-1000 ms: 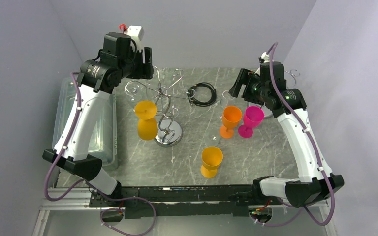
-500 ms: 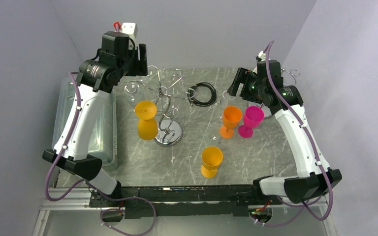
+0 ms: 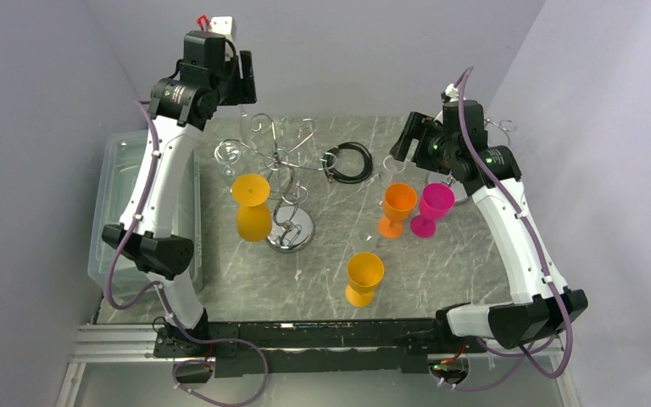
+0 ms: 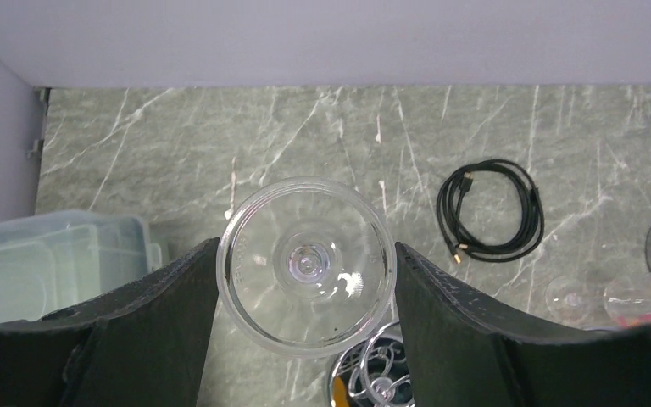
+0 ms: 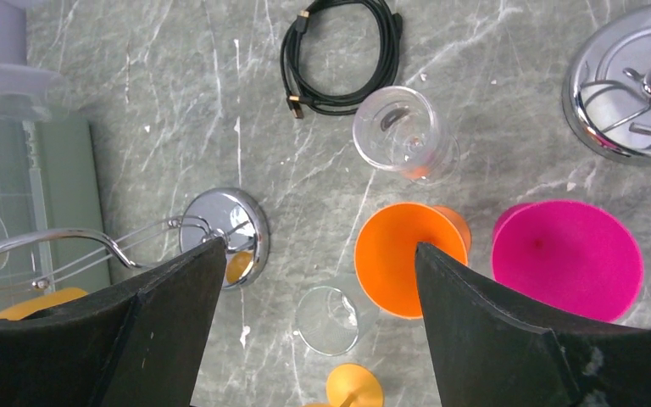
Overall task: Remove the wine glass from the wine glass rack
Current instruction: Place the wine glass at the center of the board.
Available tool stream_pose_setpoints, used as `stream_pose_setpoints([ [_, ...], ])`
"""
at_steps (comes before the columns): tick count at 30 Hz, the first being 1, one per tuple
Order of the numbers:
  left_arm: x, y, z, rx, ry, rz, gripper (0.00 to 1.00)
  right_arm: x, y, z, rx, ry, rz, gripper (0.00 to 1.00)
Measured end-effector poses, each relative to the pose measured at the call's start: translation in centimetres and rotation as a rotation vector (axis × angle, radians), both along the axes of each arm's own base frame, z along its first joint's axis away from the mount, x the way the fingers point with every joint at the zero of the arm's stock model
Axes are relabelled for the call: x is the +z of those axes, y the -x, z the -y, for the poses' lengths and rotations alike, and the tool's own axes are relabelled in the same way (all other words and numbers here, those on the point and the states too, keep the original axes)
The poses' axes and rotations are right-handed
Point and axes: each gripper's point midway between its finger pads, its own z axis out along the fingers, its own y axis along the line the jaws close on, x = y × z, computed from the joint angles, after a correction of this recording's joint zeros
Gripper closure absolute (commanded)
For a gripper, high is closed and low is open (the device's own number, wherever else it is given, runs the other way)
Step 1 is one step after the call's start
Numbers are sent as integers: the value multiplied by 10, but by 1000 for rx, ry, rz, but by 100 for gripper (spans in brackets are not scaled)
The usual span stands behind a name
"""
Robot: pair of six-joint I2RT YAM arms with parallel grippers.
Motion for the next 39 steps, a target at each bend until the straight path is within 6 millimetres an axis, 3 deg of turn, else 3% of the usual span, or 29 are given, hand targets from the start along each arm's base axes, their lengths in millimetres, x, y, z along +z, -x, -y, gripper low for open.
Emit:
stream_pose_setpoints([
  [7, 8, -24, 20, -57, 44, 37, 59, 6, -13, -4, -7, -22, 30, 15],
  [15, 10, -34, 53, -146, 78, 59, 59, 14, -20, -9, -8, -51, 64, 15],
  [26, 24, -20, 122, -311, 149, 108, 60, 22, -28, -20, 19, -110, 108, 15],
  [33, 35, -9, 151, -389, 249, 116, 60, 22, -36, -40, 77, -212, 139, 10],
  [39, 41, -1, 165, -439, 341, 97, 60, 5, -36, -54, 103, -307, 143, 6],
])
